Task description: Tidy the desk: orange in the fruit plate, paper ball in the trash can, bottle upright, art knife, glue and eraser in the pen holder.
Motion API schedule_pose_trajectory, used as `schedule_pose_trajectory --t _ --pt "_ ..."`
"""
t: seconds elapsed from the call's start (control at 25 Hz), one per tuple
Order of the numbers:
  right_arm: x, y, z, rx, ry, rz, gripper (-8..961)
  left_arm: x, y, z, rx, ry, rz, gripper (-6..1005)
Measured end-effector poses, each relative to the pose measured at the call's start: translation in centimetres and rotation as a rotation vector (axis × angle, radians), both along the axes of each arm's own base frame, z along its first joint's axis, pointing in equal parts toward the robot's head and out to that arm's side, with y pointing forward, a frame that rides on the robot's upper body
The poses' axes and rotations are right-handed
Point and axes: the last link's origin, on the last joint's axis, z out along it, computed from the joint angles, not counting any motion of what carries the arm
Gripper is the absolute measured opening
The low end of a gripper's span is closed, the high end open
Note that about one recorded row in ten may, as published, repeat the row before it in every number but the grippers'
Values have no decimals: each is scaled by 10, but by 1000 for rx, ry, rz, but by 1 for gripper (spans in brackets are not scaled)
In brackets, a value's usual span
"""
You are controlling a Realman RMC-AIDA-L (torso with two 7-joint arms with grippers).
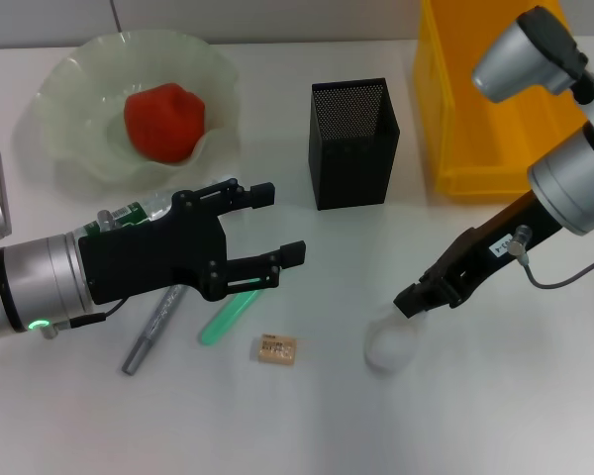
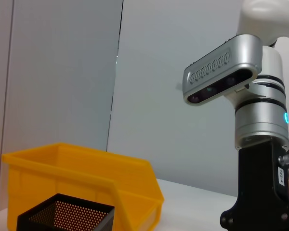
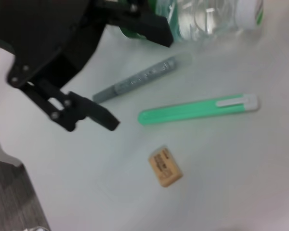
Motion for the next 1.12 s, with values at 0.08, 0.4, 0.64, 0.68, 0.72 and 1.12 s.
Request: schedule_pose_trajectory --t 0.08,0.4,0.64,0.68,0.72,1.12 --pt "2 -1 1 2 12 -4 30 0 0 0 -1 1 -1 801" --pt "4 -2 5 16 17 2 0 0 0 0 -2 1 -1 800" --pt "2 2 25 86 57 2 2 -2 -2 0 -1 0 7 801" --pt "2 2 25 86 57 2 2 -2 -2 0 0 0 8 801" --pt "1 3 30 103 69 6 3 -3 -2 0 1 0 9 801" --pt "-2 5 82 244 162 19 5 -2 -1 0 8 1 2 801"
